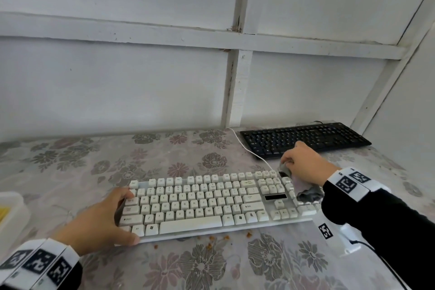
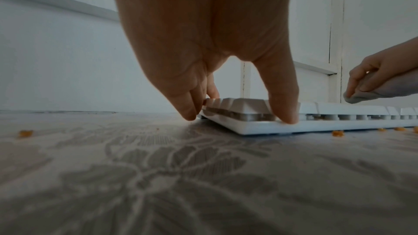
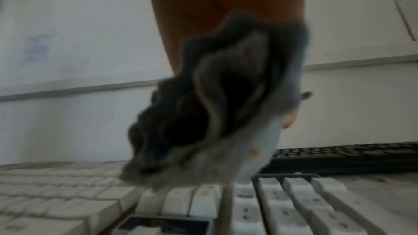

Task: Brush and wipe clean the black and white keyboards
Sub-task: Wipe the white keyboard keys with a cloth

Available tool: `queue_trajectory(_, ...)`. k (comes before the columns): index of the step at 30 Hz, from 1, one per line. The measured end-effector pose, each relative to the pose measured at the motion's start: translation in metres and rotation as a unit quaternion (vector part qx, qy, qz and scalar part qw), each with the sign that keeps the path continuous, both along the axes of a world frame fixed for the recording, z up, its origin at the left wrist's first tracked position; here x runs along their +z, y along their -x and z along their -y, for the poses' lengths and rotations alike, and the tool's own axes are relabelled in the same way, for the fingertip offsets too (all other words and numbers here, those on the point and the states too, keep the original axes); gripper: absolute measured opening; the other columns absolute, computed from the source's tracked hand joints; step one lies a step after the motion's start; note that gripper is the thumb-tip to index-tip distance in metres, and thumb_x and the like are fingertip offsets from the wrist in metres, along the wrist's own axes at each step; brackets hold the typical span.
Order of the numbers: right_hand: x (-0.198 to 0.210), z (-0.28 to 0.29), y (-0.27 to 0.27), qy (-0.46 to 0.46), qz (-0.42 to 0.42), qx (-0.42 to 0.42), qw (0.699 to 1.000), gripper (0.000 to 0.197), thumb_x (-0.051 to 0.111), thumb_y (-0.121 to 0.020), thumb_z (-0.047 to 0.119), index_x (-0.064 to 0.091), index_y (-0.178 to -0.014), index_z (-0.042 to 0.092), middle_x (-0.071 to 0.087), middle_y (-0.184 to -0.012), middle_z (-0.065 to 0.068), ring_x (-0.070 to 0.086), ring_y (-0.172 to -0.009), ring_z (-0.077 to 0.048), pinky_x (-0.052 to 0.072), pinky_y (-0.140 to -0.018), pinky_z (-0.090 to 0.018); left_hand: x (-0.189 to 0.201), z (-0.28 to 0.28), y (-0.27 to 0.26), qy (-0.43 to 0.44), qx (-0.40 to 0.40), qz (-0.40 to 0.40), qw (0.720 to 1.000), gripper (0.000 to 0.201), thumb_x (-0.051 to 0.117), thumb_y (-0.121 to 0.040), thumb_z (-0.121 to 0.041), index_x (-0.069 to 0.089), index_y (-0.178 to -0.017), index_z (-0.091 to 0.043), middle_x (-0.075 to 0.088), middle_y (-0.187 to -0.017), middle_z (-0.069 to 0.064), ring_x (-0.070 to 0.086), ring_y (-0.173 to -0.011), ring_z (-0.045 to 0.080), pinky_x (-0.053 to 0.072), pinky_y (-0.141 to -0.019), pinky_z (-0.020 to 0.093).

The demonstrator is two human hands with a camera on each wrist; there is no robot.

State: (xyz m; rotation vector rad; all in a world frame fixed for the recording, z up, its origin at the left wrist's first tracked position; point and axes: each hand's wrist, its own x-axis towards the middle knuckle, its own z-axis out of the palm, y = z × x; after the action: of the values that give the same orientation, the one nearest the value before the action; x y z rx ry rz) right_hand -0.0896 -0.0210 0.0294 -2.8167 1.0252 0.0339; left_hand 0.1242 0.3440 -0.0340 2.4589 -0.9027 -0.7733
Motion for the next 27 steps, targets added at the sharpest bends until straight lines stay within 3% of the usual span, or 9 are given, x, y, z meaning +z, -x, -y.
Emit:
queue_trajectory(2, -0.002, -0.003, 0.001, -0.003, -0.05, 0.012, 0.999, 0.023, 0.049, -0.091, 0.01, 0.069, -0.101, 0.019, 0.041, -0.103, -0.003, 0.059, -0.092, -0.02, 0.04, -0.078, -0.021, -0.002, 0.0, -0.001, 0.006, 0.0, -0.003, 1.0, 0.098, 0.075, -0.035, -0.06, 0.027, -0.119, -0.04, 0.046, -0.126, -0.011, 0.053, -0.11, 0.012, 0.044, -0.095, 0.03)
queue_trajectory(4, -0.008, -0.007, 0.0, -0.008, -0.06, 0.013, 0.998, 0.024, 0.049, -0.092, 0.011, 0.069, -0.104, 0.018, 0.04, -0.104, -0.003, 0.059, -0.09, -0.02, 0.042, -0.082, -0.022, -0.003, -0.001, -0.002, 0.009, 0.0, -0.005, 1.0, 0.098, 0.075, -0.036, -0.059, 0.027, -0.118, -0.04, 0.046, -0.127, -0.012, 0.053, -0.11, 0.012, 0.044, -0.096, 0.031)
queue_trajectory(8, -0.018, -0.004, 0.0, 0.001, -0.005, -0.014, 1.0, 0.025, 0.044, -0.096, 0.012, 0.067, -0.108, 0.016, 0.039, -0.112, -0.007, 0.056, -0.08, -0.021, 0.046, -0.082, -0.026, -0.006, -0.001, -0.002, 0.024, 0.001, -0.02, 0.999, 0.099, 0.077, -0.036, -0.058, 0.026, -0.119, -0.04, 0.045, -0.129, -0.011, 0.052, -0.113, 0.012, 0.043, -0.099, 0.034)
queue_trajectory(11, -0.014, 0.005, 0.009, 0.016, 0.049, -0.055, 0.997, 0.026, 0.041, -0.095, 0.011, 0.065, -0.099, 0.016, 0.039, -0.115, -0.01, 0.057, -0.077, -0.023, 0.045, -0.072, -0.027, -0.007, -0.001, -0.001, 0.029, 0.001, -0.024, 0.999, 0.103, 0.077, -0.035, -0.057, 0.022, -0.12, -0.04, 0.041, -0.13, -0.011, 0.049, -0.117, 0.013, 0.041, -0.102, 0.033)
queue_trajectory(14, -0.007, 0.002, 0.028, -0.03, 0.044, -0.016, 0.998, 0.023, 0.045, -0.097, 0.015, 0.063, -0.11, 0.022, 0.041, -0.11, -0.004, 0.049, -0.076, -0.006, 0.034, -0.064, -0.01, -0.007, -0.001, 0.0, 0.049, 0.008, -0.03, 0.998, 0.107, 0.079, -0.032, -0.053, 0.02, -0.121, -0.041, 0.041, -0.136, -0.008, 0.048, -0.12, 0.014, 0.04, -0.104, 0.034)
queue_trajectory(16, -0.01, -0.008, 0.045, -0.048, 0.023, 0.014, 0.998, 0.026, 0.049, -0.096, 0.02, 0.06, -0.119, 0.025, 0.039, -0.103, 0.005, 0.042, -0.076, 0.002, 0.035, -0.062, -0.007, -0.006, -0.001, 0.001, 0.058, 0.008, -0.035, 0.998, 0.11, 0.08, -0.032, -0.051, 0.019, -0.123, -0.04, 0.04, -0.139, -0.006, 0.047, -0.121, 0.014, 0.039, -0.105, 0.034)
queue_trajectory(19, -0.026, -0.023, 0.071, -0.053, 0.0, 0.014, 0.998, 0.037, 0.055, -0.093, 0.025, 0.052, -0.129, 0.029, 0.029, -0.09, 0.017, 0.039, -0.076, 0.002, 0.036, -0.058, -0.009, -0.004, -0.001, 0.002, 0.056, 0.005, -0.041, 0.998, 0.12, 0.079, -0.031, -0.051, 0.017, -0.133, -0.036, 0.038, -0.141, -0.006, 0.045, -0.122, 0.014, 0.038, -0.105, 0.033)
queue_trajectory(22, -0.036, -0.017, 0.087, -0.049, 0.014, 0.005, 0.999, 0.041, 0.06, -0.09, 0.027, 0.051, -0.13, 0.031, 0.029, -0.089, 0.017, 0.038, -0.077, 0.002, 0.035, -0.061, -0.01, -0.003, -0.001, 0.003, 0.049, 0.007, -0.04, 0.998, 0.129, 0.077, -0.031, -0.053, 0.014, -0.142, -0.033, 0.039, -0.142, -0.007, 0.046, -0.123, 0.013, 0.037, -0.106, 0.032)
queue_trajectory(27, -0.041, 0.004, 0.1, -0.023, 0.004, -0.026, 0.999, 0.035, 0.059, -0.091, 0.024, 0.055, -0.125, 0.031, 0.033, -0.089, 0.016, 0.041, -0.083, -0.006, 0.032, -0.067, -0.012, 0.0, -0.001, 0.004, 0.04, 0.009, -0.04, 0.998, 0.137, 0.081, -0.025, -0.057, 0.015, -0.143, -0.035, 0.038, -0.143, -0.008, 0.046, -0.123, 0.013, 0.037, -0.107, 0.035)
